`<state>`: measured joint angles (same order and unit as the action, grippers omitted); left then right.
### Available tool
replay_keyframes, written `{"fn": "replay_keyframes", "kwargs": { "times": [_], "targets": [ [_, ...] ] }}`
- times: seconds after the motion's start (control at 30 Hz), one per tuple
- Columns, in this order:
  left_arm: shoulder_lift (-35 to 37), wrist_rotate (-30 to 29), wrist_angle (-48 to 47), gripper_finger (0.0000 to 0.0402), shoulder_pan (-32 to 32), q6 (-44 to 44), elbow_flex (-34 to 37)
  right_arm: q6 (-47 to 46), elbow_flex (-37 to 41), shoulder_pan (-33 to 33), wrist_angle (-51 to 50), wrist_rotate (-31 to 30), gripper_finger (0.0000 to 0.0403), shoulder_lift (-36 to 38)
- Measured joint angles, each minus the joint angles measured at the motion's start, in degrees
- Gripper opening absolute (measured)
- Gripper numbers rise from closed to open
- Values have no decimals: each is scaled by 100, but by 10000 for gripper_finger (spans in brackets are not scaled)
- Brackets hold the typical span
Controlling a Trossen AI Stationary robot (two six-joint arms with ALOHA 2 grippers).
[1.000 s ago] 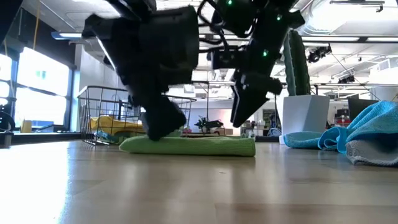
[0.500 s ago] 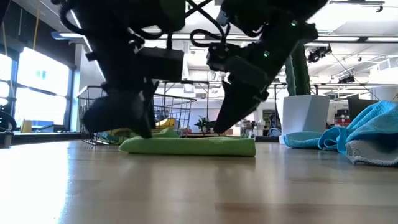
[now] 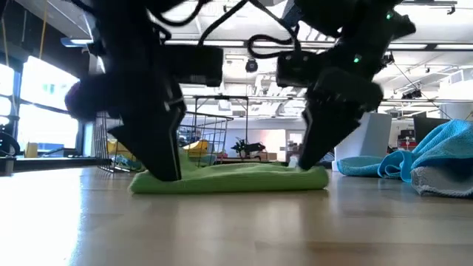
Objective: Fold microfiber towels
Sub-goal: Put the folded green microfiber towel into the wire basket
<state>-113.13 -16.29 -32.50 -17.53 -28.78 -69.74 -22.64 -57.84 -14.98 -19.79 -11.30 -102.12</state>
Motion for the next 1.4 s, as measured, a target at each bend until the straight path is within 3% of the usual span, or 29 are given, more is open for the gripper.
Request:
{"fn": "replay_keyframes", "kwargs": {
  "times": [0.1, 0.3, 0.43, 0.6, 0.73, 0.83, 1.03, 1.17, 1.4],
  "targets": [
    [-32, 171, -30, 98, -90, -88, -142, -75, -48, -11, -417, -10, 165, 275],
    [225, -372, -48, 92, -86, -106, -162, -177, -31, 54, -1560, -265, 165, 1061],
    [586, -568, -217, 92, -39, 214, -166, -498, 413, 125, -1682, -591, 165, 1437],
    [923, -920, -504, 92, 20, 747, -30, -1252, 1358, 159, -225, -284, 165, 1735],
    [917, -383, -276, 86, 146, 1342, 349, -1887, 2171, 175, 1884, 284, 165, 1828],
    [917, -149, 338, 77, 206, 1543, 682, -2382, 2558, 225, 2746, 436, 165, 1804],
    [906, 87, 1048, 56, 321, 1483, 1184, -3126, 2693, 219, 2805, 451, 188, 1698],
    [897, 41, 1363, 45, 349, 817, 1502, -3468, 2590, 224, 2876, 441, 219, 1574],
    [852, 6, 2244, 32, 251, 492, 1759, -4214, 2478, 273, 3271, 411, 243, 924]
  ]
}}
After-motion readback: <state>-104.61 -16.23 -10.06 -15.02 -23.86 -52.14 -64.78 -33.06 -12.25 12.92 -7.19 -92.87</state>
